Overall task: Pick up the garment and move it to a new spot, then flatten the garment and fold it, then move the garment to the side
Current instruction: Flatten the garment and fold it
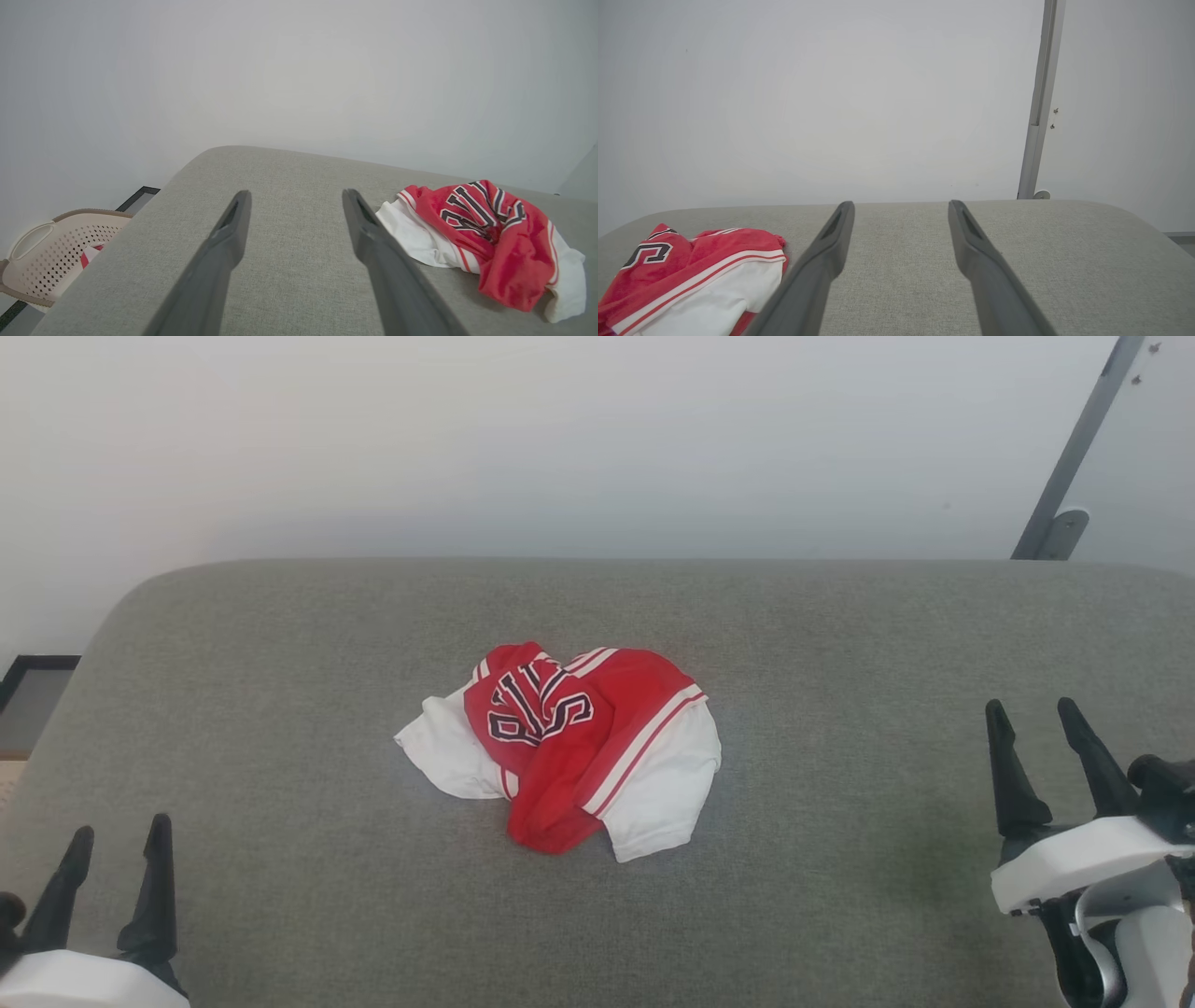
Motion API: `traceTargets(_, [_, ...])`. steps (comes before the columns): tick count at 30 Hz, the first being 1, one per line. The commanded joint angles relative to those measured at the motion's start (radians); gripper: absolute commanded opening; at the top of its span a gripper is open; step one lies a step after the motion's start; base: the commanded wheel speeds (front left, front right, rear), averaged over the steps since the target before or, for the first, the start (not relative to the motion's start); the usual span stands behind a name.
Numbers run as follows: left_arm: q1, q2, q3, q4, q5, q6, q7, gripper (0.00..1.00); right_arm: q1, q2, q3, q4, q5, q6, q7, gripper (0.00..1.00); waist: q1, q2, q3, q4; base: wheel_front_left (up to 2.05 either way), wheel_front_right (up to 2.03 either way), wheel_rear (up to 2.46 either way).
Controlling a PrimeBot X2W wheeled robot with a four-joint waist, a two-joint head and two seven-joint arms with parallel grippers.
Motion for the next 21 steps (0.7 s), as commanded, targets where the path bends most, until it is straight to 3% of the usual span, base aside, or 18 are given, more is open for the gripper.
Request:
traceTargets(1, [0.014,-0.002,0.009,-0.001,0.009,-0.006,-0.005,1.00,0.012,0.005,0.001,0.000,0.001,0.000,-0.006,1.00,0.0000,-0.0001,0.000,0.003,0.00,0.00,0.00])
traceTargets(11, [0.011,-0.005,0.021,-0.011,0.026,-0.013,-0.008,1.00,0.011,0.005,0.029,-0.004,0.012,0.000,0.017,1.00,0.0000,-0.0001,0.006,0.022,0.00,0.00,0.00])
traceTargets(21, [-0.035,-0.022,-0.016,-0.033,0.025,-0.014,0.019,1.00,-0.042,-0.023,0.156,-0.020,0.057,0.000,0.168,1.00,0.0000,-0.0001,0.054,0.085,0.00,0.00,0.00])
